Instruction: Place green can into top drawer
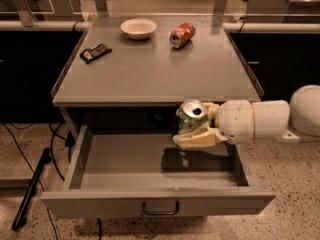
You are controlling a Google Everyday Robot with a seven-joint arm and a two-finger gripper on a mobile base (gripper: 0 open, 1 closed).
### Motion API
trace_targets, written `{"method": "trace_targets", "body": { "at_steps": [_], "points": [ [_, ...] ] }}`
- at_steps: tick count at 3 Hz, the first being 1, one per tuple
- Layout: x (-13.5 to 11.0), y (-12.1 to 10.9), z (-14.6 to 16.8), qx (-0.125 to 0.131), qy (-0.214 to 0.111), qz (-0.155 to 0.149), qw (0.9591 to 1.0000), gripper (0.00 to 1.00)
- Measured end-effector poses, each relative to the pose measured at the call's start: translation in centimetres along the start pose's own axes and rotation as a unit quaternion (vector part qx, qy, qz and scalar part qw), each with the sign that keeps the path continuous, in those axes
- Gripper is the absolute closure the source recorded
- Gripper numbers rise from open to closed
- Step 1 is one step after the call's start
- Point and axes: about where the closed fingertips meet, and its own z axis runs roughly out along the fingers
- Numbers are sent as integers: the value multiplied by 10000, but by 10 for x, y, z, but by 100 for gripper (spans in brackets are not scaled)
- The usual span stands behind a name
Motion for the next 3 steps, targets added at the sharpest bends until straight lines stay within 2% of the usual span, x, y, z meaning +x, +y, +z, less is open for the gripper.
{"method": "trace_targets", "body": {
  "at_steps": [2,3],
  "points": [
    [40,1,46,-145,-34,-205,9997,100],
    [82,6,93,-319,134,-386,9987,100]
  ]
}}
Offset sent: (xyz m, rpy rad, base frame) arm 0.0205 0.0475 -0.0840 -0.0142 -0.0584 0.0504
